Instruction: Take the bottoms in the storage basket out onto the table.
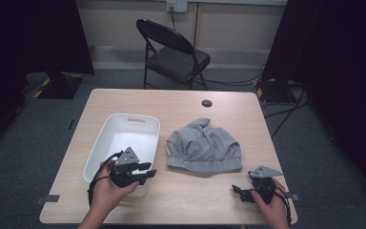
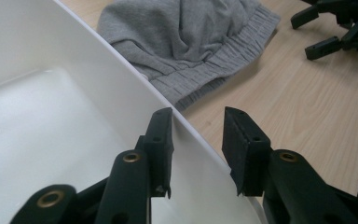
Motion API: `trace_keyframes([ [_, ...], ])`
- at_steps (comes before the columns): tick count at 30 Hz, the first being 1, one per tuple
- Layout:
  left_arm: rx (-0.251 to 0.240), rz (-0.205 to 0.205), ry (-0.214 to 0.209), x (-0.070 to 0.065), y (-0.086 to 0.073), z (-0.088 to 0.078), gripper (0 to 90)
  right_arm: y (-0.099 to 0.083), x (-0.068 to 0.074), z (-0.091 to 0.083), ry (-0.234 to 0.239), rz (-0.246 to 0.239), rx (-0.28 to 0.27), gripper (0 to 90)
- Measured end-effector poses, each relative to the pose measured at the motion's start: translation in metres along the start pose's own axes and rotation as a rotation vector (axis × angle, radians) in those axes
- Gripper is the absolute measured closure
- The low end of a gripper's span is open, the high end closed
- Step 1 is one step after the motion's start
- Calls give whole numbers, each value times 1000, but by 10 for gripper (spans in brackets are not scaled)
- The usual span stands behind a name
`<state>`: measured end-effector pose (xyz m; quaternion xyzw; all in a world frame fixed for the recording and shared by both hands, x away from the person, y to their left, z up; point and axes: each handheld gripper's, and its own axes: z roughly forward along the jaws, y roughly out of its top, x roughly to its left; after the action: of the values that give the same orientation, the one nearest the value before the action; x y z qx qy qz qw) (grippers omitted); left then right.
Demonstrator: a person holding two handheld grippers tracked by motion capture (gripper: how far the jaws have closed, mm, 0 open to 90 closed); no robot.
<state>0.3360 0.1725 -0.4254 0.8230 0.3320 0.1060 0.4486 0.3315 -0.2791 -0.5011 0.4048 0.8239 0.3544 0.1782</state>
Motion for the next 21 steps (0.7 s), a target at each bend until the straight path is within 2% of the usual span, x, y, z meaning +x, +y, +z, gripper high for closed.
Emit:
trace_keyframes([
  [3, -2, 5, 11, 1, 2, -1, 708, 0, 0, 0, 0, 0, 0, 118],
  [8, 4, 8, 11, 0, 2, -1, 707, 0, 0, 0, 0, 0, 0, 119],
  [12, 43, -3, 0, -2, -1, -1, 623, 0, 0, 0, 0, 0, 0, 118],
  [15, 35, -18, -15, -2, -4, -2, 609, 0, 0, 0, 0, 1, 0, 118],
  [19, 78, -22, -1, -8, -5, -4, 598, 0, 0, 0, 0, 0, 0, 119],
  [21, 80, -17, -1, -9, -6, -5, 601, 0, 0, 0, 0, 0, 0, 118],
])
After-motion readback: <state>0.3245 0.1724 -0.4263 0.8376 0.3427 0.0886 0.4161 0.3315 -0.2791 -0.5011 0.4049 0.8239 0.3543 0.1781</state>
